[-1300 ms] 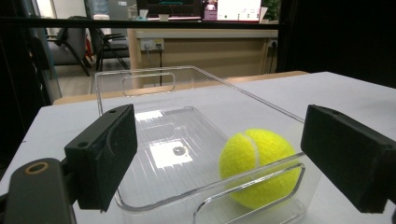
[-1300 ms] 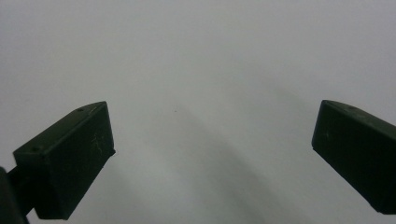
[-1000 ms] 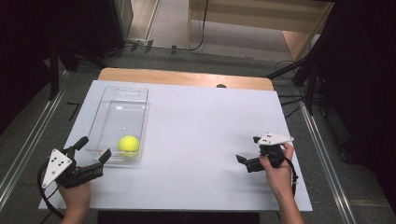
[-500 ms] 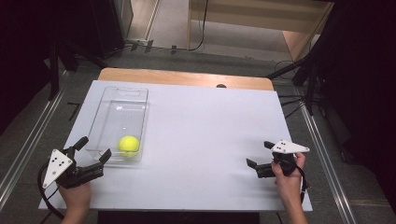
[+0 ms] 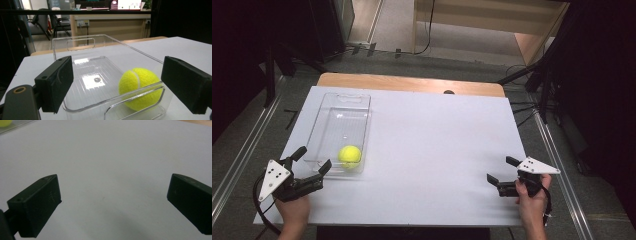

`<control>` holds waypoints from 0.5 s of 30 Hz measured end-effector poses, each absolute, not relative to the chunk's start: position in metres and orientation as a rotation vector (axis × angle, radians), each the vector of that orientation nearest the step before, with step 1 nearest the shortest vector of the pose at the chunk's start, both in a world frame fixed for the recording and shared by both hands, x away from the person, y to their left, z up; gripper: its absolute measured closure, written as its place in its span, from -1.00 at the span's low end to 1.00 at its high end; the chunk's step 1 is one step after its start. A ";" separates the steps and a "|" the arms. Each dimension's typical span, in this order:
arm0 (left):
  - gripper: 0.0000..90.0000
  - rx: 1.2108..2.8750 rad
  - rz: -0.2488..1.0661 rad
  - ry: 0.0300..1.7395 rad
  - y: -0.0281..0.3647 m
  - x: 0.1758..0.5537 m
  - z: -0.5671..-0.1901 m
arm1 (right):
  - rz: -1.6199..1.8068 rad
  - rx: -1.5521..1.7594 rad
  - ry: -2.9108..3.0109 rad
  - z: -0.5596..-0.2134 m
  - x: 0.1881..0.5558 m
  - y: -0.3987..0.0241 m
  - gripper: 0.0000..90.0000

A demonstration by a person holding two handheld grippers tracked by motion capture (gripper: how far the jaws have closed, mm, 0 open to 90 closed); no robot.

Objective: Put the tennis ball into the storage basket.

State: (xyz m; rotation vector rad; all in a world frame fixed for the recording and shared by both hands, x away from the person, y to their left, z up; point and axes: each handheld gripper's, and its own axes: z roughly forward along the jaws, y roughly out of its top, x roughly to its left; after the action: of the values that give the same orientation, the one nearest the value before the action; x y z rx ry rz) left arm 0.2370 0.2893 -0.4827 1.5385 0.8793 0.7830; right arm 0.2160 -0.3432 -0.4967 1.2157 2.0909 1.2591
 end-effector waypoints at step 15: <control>-0.75 1.539 0.771 0.874 0.291 0.238 -0.482 | 1.386 1.232 1.926 -0.497 0.195 -0.367 -1.00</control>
State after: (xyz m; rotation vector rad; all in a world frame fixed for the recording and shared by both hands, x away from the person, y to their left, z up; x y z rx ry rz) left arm 0.2383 0.2906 -0.4821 1.5393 0.8739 0.7707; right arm 0.1955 -0.3668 -0.4972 1.2321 1.9256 1.3859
